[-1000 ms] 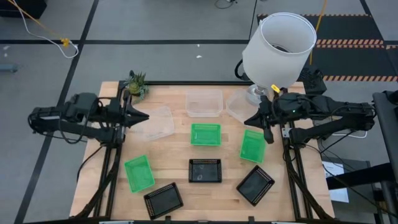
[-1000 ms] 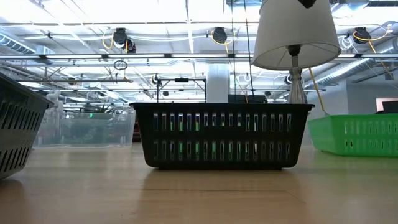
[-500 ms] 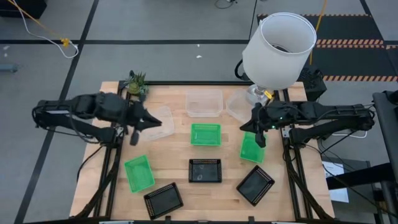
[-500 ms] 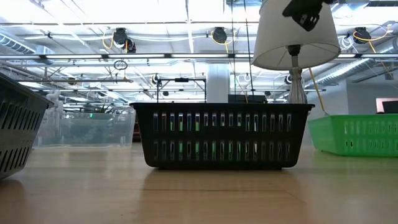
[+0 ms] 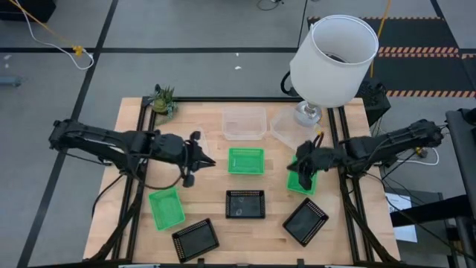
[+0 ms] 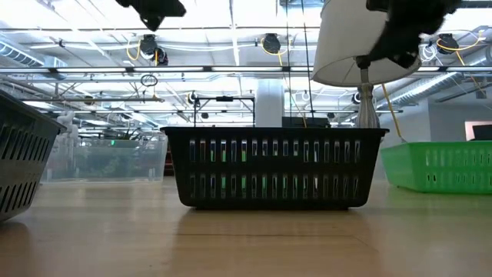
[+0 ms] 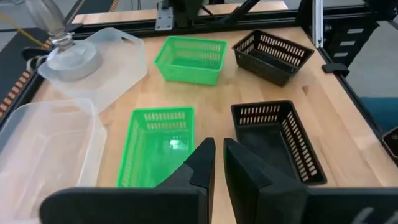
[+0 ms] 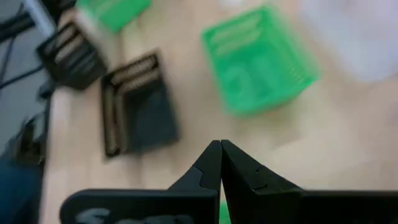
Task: Stack baskets by color
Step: Stack the right green bin on top of the middle green bin
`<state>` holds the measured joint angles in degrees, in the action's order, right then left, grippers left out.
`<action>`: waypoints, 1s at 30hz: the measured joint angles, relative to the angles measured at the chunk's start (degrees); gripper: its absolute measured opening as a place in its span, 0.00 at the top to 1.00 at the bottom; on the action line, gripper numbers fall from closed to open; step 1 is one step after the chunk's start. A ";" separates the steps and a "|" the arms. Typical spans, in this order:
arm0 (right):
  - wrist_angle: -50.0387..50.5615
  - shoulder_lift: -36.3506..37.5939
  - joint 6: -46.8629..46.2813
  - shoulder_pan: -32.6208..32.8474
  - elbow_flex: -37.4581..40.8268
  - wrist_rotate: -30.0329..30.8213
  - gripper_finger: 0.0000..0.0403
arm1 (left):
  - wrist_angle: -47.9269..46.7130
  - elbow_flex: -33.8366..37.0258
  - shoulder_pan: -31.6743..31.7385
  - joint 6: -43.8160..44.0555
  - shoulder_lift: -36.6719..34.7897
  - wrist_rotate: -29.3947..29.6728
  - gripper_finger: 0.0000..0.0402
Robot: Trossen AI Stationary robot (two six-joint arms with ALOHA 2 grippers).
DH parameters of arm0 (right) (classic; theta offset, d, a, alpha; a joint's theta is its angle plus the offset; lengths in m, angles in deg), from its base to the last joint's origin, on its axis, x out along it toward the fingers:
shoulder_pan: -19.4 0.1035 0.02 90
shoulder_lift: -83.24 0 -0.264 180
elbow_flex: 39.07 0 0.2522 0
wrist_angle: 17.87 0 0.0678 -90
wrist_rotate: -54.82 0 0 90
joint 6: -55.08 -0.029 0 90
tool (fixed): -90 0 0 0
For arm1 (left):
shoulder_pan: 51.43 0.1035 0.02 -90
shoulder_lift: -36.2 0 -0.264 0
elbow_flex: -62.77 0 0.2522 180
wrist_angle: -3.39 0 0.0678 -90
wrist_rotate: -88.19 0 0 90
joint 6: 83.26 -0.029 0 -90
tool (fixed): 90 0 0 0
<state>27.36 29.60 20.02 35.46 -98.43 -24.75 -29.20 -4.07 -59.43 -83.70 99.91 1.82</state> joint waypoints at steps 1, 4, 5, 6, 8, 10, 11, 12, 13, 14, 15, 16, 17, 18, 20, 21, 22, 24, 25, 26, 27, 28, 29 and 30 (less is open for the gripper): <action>0.15 -0.89 -1.53 1.60 0.24 0.04 0.97 | 0.05 0.00 0.03 -0.40 0.67 0.00 0.91; -0.21 -4.00 -4.13 6.32 0.29 0.42 0.92 | -0.07 0.00 -0.03 -0.52 2.05 -0.02 0.91; -0.24 -5.17 -4.48 7.78 0.31 0.85 0.90 | -0.06 0.00 -0.03 -0.52 2.43 -0.11 0.91; -0.41 -6.41 -4.58 9.16 0.31 1.75 0.87 | -0.05 0.00 -0.03 -0.52 2.78 -0.16 0.91; -0.31 -8.82 -4.45 11.62 0.31 3.44 0.82 | -0.07 0.00 -0.03 -0.30 3.55 -0.18 0.91; 0.32 -11.02 -3.90 13.33 0.35 4.71 0.76 | -0.08 0.00 -0.03 0.21 4.22 -0.22 0.91; 0.65 -11.98 -3.46 13.85 0.35 5.01 0.73 | -0.02 0.00 -0.03 0.52 4.58 -0.22 0.91; 0.80 -12.90 -3.18 14.18 0.35 4.85 0.69 | -0.07 0.00 -0.02 0.58 4.77 -0.22 0.91; 0.81 -13.75 -2.85 14.38 0.35 4.73 0.66 | -0.21 0.00 -0.03 0.61 4.81 -0.25 0.91; 0.83 -14.41 -2.54 14.55 0.35 4.71 0.63 | -0.16 0.00 -0.02 0.61 4.76 -0.25 0.91; 0.86 -14.88 -2.09 14.62 0.35 4.63 0.60 | 0.09 0.00 -0.03 0.61 4.72 -0.25 0.91; 0.97 -15.33 -1.68 14.65 0.35 4.55 0.58 | 0.55 0.00 -0.03 0.64 4.98 -0.25 0.91; 1.25 -15.70 -1.38 14.64 0.35 4.56 0.56 | 0.95 0.00 -0.01 0.63 5.21 -0.27 0.91; 1.83 -16.08 -1.16 14.61 0.35 4.57 0.54 | 0.80 0.00 -0.03 0.61 5.30 -0.27 0.91; 3.12 -16.91 -0.41 14.38 0.35 4.58 0.52 | 1.37 0.05 -0.15 0.38 5.33 -0.37 0.91; 3.76 -17.31 -0.21 14.33 0.35 4.59 0.51 | 2.02 -0.01 -0.14 0.36 5.43 -0.36 0.91; 4.48 -17.68 -0.15 14.33 0.35 4.57 0.51 | 2.19 -0.04 -0.14 0.19 5.60 -0.38 0.91; 5.19 -18.50 -0.19 14.33 0.37 4.62 0.51 | 2.03 0.00 -0.14 -0.68 6.17 -0.38 0.91; 5.15 -18.80 -0.10 14.33 0.49 4.62 0.52 | 2.35 0.00 -0.14 -1.12 6.49 -0.36 0.91; 5.14 -19.08 0.03 14.33 0.70 4.56 0.53 | 2.54 0.00 -0.14 -1.63 6.56 -0.36 0.91; 5.19 -19.36 0.07 14.33 0.90 4.55 0.54 | 2.44 0.00 -0.14 -2.06 6.54 -0.35 0.91; 5.16 -19.60 0.12 14.33 1.19 4.57 0.55 | 2.47 0.00 -0.14 -2.21 6.52 -0.36 0.91; 5.03 -19.83 0.14 14.33 1.65 4.55 0.56 | 2.50 0.00 -0.14 -2.24 6.52 -0.35 0.91; 5.02 -20.07 0.16 14.32 2.13 4.54 0.57 | 2.45 0.00 -0.14 -2.25 6.52 -0.36 0.91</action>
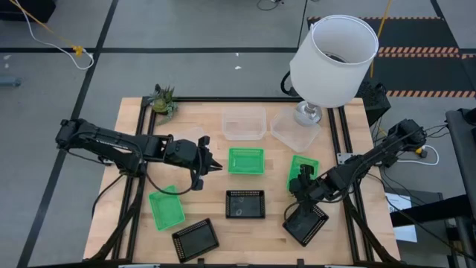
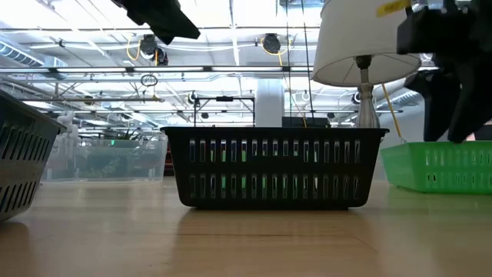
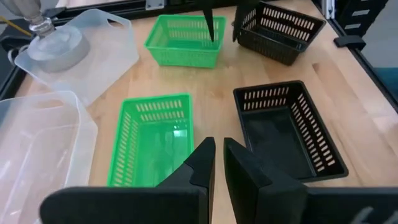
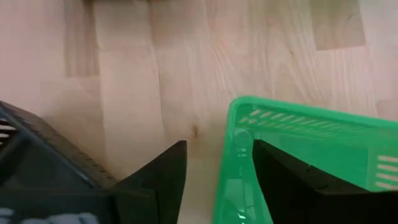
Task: Stack baskets by color
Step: Stack the right green bin on top of the middle green bin
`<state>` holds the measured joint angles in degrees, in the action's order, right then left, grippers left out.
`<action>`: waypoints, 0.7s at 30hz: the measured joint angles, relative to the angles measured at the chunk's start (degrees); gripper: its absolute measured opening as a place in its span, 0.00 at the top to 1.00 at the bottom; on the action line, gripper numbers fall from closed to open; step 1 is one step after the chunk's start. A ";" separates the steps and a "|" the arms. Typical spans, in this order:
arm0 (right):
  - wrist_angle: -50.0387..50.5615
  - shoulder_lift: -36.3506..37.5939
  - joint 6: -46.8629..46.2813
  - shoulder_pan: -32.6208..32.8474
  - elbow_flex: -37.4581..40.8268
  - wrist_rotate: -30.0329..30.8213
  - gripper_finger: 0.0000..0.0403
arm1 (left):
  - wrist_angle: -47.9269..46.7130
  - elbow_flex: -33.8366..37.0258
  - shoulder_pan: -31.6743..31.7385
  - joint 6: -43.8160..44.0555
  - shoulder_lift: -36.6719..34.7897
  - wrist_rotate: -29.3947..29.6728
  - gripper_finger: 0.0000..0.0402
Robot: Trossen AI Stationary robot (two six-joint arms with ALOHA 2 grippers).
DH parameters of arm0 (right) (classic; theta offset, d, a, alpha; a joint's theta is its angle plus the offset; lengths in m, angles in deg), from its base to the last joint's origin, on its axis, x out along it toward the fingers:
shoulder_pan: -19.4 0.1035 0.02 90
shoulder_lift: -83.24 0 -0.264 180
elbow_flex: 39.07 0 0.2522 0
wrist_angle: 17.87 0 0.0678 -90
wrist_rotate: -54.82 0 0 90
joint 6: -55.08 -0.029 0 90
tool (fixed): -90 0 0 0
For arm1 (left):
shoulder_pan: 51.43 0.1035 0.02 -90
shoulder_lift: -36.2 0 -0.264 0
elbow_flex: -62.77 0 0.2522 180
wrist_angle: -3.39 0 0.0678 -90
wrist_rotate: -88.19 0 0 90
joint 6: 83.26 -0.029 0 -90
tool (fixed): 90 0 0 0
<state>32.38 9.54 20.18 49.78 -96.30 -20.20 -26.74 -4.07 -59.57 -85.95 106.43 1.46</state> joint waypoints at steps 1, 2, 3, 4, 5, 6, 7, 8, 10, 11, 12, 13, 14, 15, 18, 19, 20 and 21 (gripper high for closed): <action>0.10 -0.24 0.00 -0.06 0.42 -0.02 0.59 | 0.01 0.00 0.00 0.00 0.00 0.00 0.91; 0.15 -0.30 0.03 -0.22 0.86 -0.07 0.60 | 0.01 0.00 0.00 0.00 0.00 0.00 0.91; 0.10 -0.29 0.05 -0.34 1.21 -0.21 0.62 | 0.03 0.00 0.00 0.00 0.00 0.00 0.91; 0.10 -0.27 0.06 -0.51 1.49 -0.36 0.64 | 0.03 0.00 0.00 0.00 0.00 0.00 0.91; 0.10 -0.25 0.04 -0.77 1.67 -0.78 0.67 | 0.03 0.00 0.00 0.00 0.00 0.00 0.91; 0.09 -0.26 0.03 -1.10 1.77 -1.54 0.70 | 0.03 0.00 0.00 -0.01 0.00 0.01 0.91; 0.10 -0.27 0.04 -1.32 1.80 -2.10 0.73 | 0.03 0.00 0.00 -0.02 0.00 0.01 0.91; -0.03 -0.27 0.07 -1.61 1.80 -3.24 0.76 | 0.03 0.00 0.00 -0.02 0.00 0.00 0.91; -0.31 0.14 0.07 -2.02 1.80 -5.67 0.83 | 0.03 0.00 0.00 -0.03 0.00 0.02 0.91; -0.28 0.45 0.14 -2.14 1.80 -6.27 0.87 | 0.04 0.00 0.00 -0.04 0.00 0.02 0.91; -0.24 0.87 0.19 -2.23 1.80 -6.84 0.91 | 0.07 0.00 0.00 -0.04 0.00 0.02 0.91; -0.22 1.30 0.29 -2.24 1.80 -7.46 0.95 | 0.11 0.00 0.00 -0.06 0.00 0.02 0.91; -0.27 1.78 0.79 -2.22 1.80 -7.47 0.97 | 0.12 0.00 0.00 -0.17 0.00 0.02 0.91; -0.27 2.19 1.42 -2.22 1.80 -7.40 0.97 | 0.13 0.00 0.00 -0.39 0.00 0.02 0.91; -0.27 3.26 2.77 -2.17 1.80 -5.77 0.95 | 0.16 0.00 0.00 -1.33 0.00 0.05 0.91; -0.33 3.60 3.29 -2.17 1.80 -5.75 0.94 | 0.16 0.00 0.00 -1.51 0.00 0.07 0.91; -0.46 3.87 4.01 -2.17 1.80 -5.77 0.94 | 0.16 0.00 0.00 -1.53 0.00 0.07 0.91; -0.74 4.02 4.72 -2.17 1.80 -5.79 0.95 | 0.16 0.00 0.00 -1.53 0.00 0.07 0.91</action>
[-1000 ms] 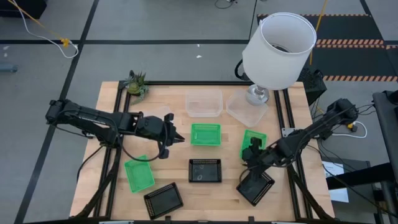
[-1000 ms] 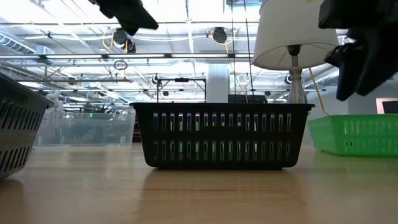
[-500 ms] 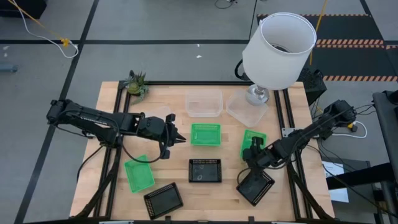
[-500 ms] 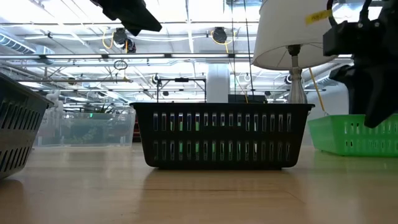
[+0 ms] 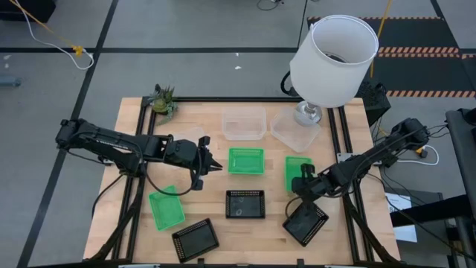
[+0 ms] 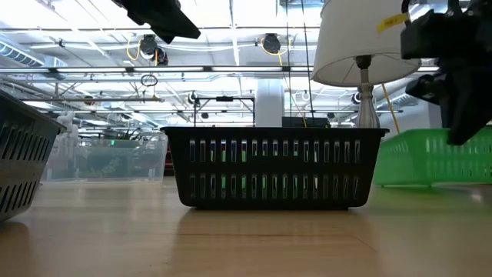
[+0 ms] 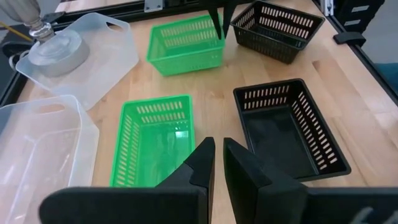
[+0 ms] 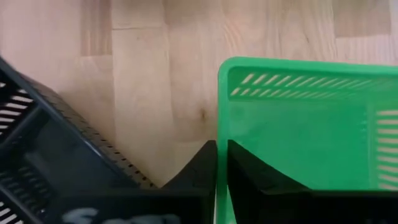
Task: Stack baskets by color
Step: Stack the right green bin on top of the middle green bin
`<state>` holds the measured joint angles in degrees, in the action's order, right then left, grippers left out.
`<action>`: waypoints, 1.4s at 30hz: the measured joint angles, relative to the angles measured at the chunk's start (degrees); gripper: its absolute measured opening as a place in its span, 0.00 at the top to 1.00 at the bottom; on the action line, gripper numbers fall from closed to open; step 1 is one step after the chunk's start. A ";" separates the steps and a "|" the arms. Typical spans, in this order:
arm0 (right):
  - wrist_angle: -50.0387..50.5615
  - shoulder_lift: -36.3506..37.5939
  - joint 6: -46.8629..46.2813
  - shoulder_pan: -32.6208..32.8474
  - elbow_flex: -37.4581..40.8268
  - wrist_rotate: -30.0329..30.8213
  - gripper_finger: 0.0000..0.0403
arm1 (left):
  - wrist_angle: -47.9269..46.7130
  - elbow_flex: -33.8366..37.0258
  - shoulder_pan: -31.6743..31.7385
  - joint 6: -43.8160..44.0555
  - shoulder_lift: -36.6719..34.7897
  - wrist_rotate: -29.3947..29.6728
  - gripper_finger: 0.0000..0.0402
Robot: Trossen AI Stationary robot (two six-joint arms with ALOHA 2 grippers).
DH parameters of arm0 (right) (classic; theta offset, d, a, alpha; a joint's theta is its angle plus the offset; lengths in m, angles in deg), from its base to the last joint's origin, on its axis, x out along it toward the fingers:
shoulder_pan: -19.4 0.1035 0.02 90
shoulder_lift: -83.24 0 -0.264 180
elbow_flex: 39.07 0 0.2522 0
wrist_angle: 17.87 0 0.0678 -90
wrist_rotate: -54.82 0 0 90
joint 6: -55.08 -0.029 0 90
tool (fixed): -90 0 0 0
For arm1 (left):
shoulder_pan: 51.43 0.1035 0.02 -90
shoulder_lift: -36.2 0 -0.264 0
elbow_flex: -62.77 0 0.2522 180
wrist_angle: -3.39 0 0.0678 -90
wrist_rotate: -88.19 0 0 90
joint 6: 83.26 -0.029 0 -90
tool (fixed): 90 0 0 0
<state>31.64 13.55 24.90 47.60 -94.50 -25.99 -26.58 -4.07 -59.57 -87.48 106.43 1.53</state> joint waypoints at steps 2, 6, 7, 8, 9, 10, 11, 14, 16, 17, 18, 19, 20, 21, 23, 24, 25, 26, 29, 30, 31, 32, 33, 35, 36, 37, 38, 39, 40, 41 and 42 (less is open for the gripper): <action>-0.42 0.33 1.69 0.00 0.00 -0.02 0.97 | 0.02 0.00 0.00 -0.02 0.00 0.00 0.91; -1.81 1.02 5.78 0.00 -0.02 0.00 0.98 | 0.28 0.00 0.00 -0.83 0.00 0.02 0.91; -1.98 1.14 7.00 0.02 -0.07 -0.02 0.97 | 0.56 0.00 0.00 -1.30 0.00 0.02 0.91; -1.97 1.21 8.32 0.02 -0.24 0.03 0.97 | 0.96 0.00 0.00 -1.78 0.00 0.06 0.91; -1.91 1.21 9.71 0.02 -0.69 0.26 0.97 | 1.46 0.00 0.00 -2.30 0.00 0.09 0.91; -1.92 1.21 11.21 0.14 -1.25 0.91 0.97 | 2.04 0.00 0.00 -2.79 0.00 0.11 0.91; -1.77 1.21 12.69 0.37 -1.96 1.42 0.97 | 2.72 0.00 0.00 -3.29 0.00 0.11 0.91; -0.65 1.21 17.48 1.56 -4.59 3.86 0.98 | 4.60 0.00 0.00 -4.39 -0.02 0.10 0.91; 0.28 1.21 19.49 2.70 -6.55 6.32 0.98 | 5.51 0.00 0.00 -4.74 -0.02 0.09 0.91; 0.75 1.22 20.02 3.36 -7.50 7.68 0.98 | 5.97 0.00 0.00 -4.74 -0.02 0.09 0.91; 1.03 1.24 20.46 3.99 -8.35 9.06 0.98 | 6.38 0.00 0.00 -4.78 0.10 0.09 0.91; 1.06 1.24 20.88 4.60 -9.04 10.43 0.98 | 7.19 0.00 0.00 -4.79 0.51 0.09 0.91; 1.05 1.24 21.39 5.22 -9.59 11.57 0.98 | 7.98 -0.02 0.00 -4.93 0.87 0.09 0.91; 1.03 1.24 22.31 5.84 -10.02 12.43 0.98 | 7.99 -0.01 -0.10 -5.33 1.04 0.04 0.91; 0.65 1.26 24.64 6.99 -10.49 13.56 0.98 | 9.62 0.01 -0.38 -6.21 2.01 -0.12 0.90; 0.11 1.26 26.42 7.41 -10.51 13.61 0.98 | 11.72 -0.11 -0.57 -6.55 2.95 -0.18 0.89; -0.25 1.23 28.31 7.79 -10.51 13.57 0.98 | 12.92 -0.17 -0.81 -7.04 3.59 -0.22 0.87; -0.71 1.03 30.10 8.10 -10.51 13.56 0.98 | 12.98 0.06 -1.17 -7.49 4.07 -0.26 0.85; -1.86 0.65 34.86 8.74 -10.51 13.57 0.98 | 18.75 -0.79 -2.02 -9.29 7.27 -0.42 0.75; -2.07 0.58 36.14 8.83 -10.49 13.58 0.98 | 18.84 -0.97 -2.38 -10.02 7.94 -0.39 0.70; -2.80 0.43 37.28 8.83 -10.49 13.67 0.98 | 18.50 -1.25 -2.78 -10.50 8.88 -0.34 0.66; -3.65 0.37 38.43 8.83 -10.53 13.87 0.98 | 19.52 -2.18 -3.09 -11.16 10.31 -0.33 0.61; -4.00 0.27 39.38 8.86 -10.54 14.65 0.98 | 20.53 -3.27 -3.42 -11.92 11.65 -0.33 0.57; -4.70 0.02 41.08 8.86 -10.45 15.05 0.98 | 19.11 -4.85 -4.20 -12.79 13.80 -0.27 0.49; -5.50 -0.07 41.95 8.66 -10.46 15.15 0.98 | 19.46 -6.32 -4.56 -13.28 15.16 -0.31 0.45; -5.71 -0.16 42.78 8.61 -10.47 15.47 0.98 | 20.15 -7.67 -4.95 -13.80 16.62 -0.33 0.42; -5.48 -0.30 43.36 8.61 -10.45 16.21 0.98 | 19.36 -8.85 -5.29 -14.32 17.85 -0.33 0.40; -5.75 -0.47 43.75 8.58 -10.45 16.62 0.98 | 18.21 -10.16 -5.77 -15.01 19.16 -0.31 0.38; -6.10 -0.55 44.52 8.57 -10.45 16.83 0.98 | 18.11 -11.85 -6.11 -15.59 20.70 -0.30 0.37; -5.97 -0.60 45.34 8.57 -10.45 17.09 0.98 | 17.86 -13.42 -6.33 -16.16 22.21 -0.31 0.37; -5.76 -0.63 46.16 8.57 -10.45 17.22 0.98 | 16.55 -14.85 -6.58 -16.61 23.46 -0.30 0.37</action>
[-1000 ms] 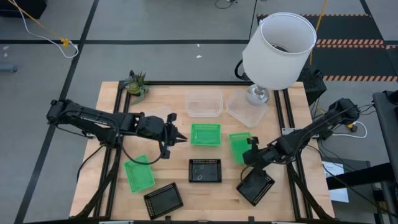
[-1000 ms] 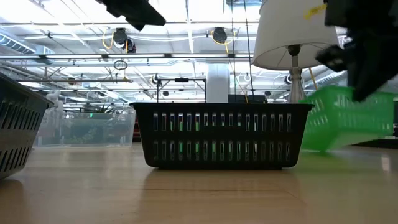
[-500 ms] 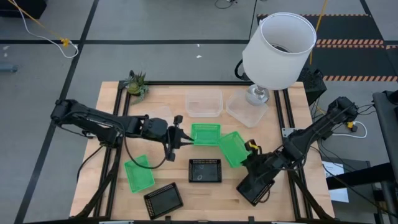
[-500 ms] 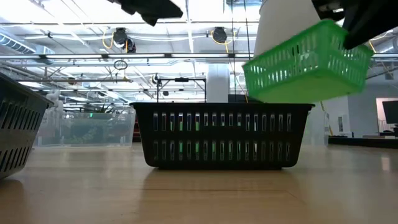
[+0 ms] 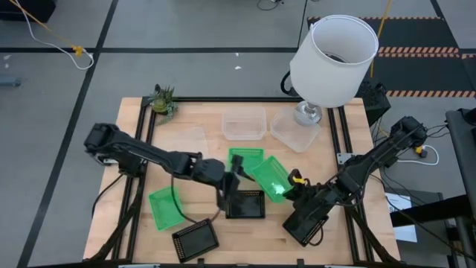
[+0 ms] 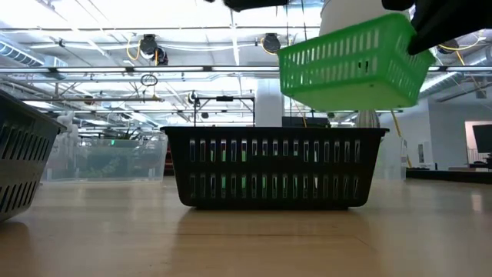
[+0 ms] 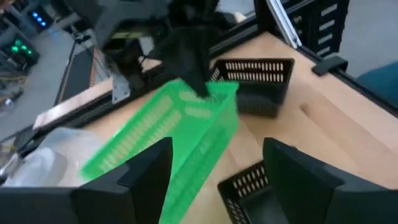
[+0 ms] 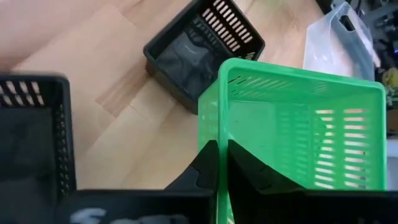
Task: Stack baskets by color
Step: Stack the right green bin on top of the middle green bin
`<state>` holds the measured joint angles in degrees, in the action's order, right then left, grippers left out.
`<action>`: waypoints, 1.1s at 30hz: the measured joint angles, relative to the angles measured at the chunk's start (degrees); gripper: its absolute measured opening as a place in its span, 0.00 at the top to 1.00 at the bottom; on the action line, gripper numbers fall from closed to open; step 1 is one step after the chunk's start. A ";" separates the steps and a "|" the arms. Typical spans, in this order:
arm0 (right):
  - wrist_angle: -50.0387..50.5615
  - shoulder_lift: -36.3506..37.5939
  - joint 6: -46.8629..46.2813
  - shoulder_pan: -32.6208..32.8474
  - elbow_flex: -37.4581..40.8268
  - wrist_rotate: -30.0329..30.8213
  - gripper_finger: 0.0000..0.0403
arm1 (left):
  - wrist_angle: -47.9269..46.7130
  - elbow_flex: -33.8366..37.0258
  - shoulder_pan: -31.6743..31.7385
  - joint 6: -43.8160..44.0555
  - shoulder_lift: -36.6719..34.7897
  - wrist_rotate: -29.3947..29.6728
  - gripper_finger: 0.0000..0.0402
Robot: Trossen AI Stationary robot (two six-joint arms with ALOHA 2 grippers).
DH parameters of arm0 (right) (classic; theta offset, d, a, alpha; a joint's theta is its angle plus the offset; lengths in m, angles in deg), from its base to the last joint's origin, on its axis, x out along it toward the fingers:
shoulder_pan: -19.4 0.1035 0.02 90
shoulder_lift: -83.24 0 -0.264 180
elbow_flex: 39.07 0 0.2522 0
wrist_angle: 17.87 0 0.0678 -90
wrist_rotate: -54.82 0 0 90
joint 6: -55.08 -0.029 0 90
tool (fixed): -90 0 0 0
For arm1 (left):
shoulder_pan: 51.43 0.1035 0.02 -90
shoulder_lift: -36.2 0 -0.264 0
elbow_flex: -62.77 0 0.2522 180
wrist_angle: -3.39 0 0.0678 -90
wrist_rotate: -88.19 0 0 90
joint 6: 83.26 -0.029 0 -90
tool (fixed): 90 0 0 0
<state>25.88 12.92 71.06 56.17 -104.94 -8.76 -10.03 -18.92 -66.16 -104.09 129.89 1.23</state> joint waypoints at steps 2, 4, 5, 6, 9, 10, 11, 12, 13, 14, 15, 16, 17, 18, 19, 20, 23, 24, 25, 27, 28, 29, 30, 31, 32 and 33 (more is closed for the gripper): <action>-0.47 -0.35 0.68 0.00 0.00 0.29 0.98 | -1.87 -3.17 -0.37 -0.58 2.73 0.40 0.38; -0.08 -0.55 1.61 -0.02 0.02 0.53 0.98 | -4.27 -5.75 -0.45 -1.25 5.17 1.78 0.40; -0.36 -0.65 1.70 -0.02 0.01 0.50 0.98 | -5.60 -7.03 -0.44 -1.63 6.48 2.57 0.41; -0.70 -0.69 1.75 -0.02 0.00 0.54 0.98 | -5.98 -8.28 -0.41 -1.96 7.67 3.15 0.42; -1.20 -0.78 2.93 0.00 0.00 0.44 0.98 | -8.41 -10.88 -0.28 -2.95 10.77 3.71 0.46; -1.66 -0.79 3.26 0.02 0.00 0.45 0.98 | -8.16 -11.67 -0.28 -3.36 11.67 3.65 0.47; -1.80 -0.79 3.39 0.07 0.00 0.46 0.98 | -8.53 -11.93 -0.30 -3.74 12.19 3.69 0.48; -1.99 -0.78 3.39 0.07 0.00 0.43 0.98 | -9.07 -12.11 -0.30 -4.32 12.52 3.72 0.49; -2.15 -0.78 3.33 0.07 0.00 0.37 0.98 | -8.48 -12.46 -0.30 -4.74 13.17 4.04 0.51; -2.07 -0.81 3.33 0.07 0.00 0.37 0.98 | -7.57 -12.68 -0.32 -5.06 13.54 4.36 0.52; -2.07 -0.82 3.33 0.07 0.00 0.37 0.98 | -7.96 -12.65 -0.33 -5.43 13.61 4.79 0.53; -2.14 -0.80 3.35 0.07 0.00 0.35 0.98 | -8.73 -12.55 -0.32 -5.84 13.61 4.92 0.54; -2.18 -0.78 3.37 0.07 0.00 0.35 0.98 | -8.53 -12.55 -0.31 -6.31 13.73 5.04 0.56; -2.20 -0.80 3.37 0.07 0.00 0.35 0.98 | -8.27 -12.61 -0.30 -6.46 13.90 5.12 0.57; -2.32 -0.80 3.43 0.07 0.00 0.36 0.98 | -8.71 -12.65 -0.27 -6.56 13.94 5.15 0.59; -2.43 -0.80 3.60 0.07 0.00 0.35 0.98 | -9.33 -12.63 -0.23 -7.13 14.00 5.15 0.62; -2.43 -0.80 3.77 0.07 0.00 0.32 0.98 | -9.73 -12.63 -0.19 -8.82 14.07 5.17 0.69; -2.46 -0.80 3.78 0.07 0.00 0.31 0.98 | -9.71 -12.63 -0.19 -9.41 14.06 5.19 0.72; -2.59 -0.80 3.81 0.07 0.00 0.29 0.98 | -9.69 -12.63 -0.19 -9.98 14.05 5.20 0.75; -2.88 -0.80 3.81 0.07 0.00 0.18 0.98 | -9.71 -12.58 -0.19 -10.91 14.05 5.19 0.81; -2.84 -0.80 3.81 0.07 0.00 0.17 0.98 | -9.71 -12.58 -0.19 -11.39 14.05 5.15 0.84; -2.81 -0.80 3.82 0.07 0.02 0.20 0.98 | -9.78 -12.58 -0.19 -11.91 14.05 5.08 0.87; -2.84 -0.80 3.84 0.07 0.02 0.20 0.98 | -9.94 -12.58 -0.19 -12.38 14.05 4.91 0.91; -2.95 -0.80 3.85 0.07 0.02 0.20 0.97 | -10.10 -12.54 -0.21 -12.70 14.05 4.77 0.94; -3.33 -0.80 3.67 0.07 0.04 0.19 0.97 | -10.19 -12.54 -0.30 -13.05 14.05 4.66 0.96; -3.78 -0.80 3.11 0.09 0.04 0.16 0.95 | -10.19 -12.54 -0.32 -13.13 14.05 4.53 0.97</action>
<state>22.10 12.12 74.17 56.26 -104.90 -8.60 -20.22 -31.46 -66.48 -117.22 143.94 5.76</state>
